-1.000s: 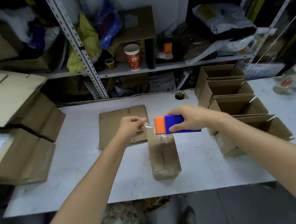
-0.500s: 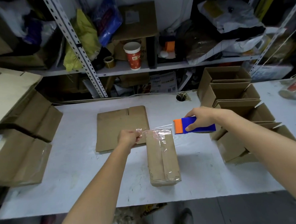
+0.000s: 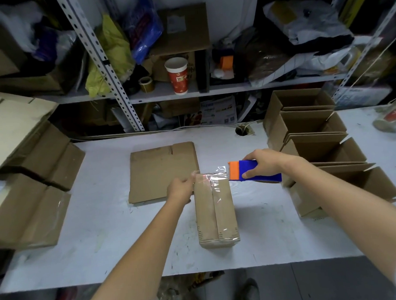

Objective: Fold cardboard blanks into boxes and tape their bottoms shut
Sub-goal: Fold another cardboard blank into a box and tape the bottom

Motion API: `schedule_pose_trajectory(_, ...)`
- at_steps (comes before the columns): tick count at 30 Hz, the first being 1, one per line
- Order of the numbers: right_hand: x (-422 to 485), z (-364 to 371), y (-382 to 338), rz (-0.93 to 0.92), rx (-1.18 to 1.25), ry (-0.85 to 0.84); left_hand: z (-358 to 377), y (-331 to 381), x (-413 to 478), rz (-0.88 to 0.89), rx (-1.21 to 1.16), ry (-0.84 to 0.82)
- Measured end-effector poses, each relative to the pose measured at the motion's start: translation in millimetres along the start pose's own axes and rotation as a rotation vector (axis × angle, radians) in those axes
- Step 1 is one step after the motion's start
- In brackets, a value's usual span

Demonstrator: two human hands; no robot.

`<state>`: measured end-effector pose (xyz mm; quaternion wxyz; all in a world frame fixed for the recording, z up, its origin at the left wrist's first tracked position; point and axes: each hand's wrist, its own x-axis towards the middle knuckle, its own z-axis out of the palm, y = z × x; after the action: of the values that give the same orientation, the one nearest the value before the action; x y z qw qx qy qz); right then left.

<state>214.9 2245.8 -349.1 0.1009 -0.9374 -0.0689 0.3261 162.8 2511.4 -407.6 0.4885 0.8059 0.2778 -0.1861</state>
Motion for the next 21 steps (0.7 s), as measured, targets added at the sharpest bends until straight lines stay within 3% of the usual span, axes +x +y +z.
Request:
schedule_pose_trajectory(5,-1.7,6.1,7.5,-0.001,0.036,-0.006,12.3,-11.9,-8.7,0.140,0.007,-0.093)
schedule_pose_trajectory(21,-12.8,-15.9,22.9,0.001,-0.001,-0.071,10.5,-7.9,-9.0,0.112,-0.011,-0.116)
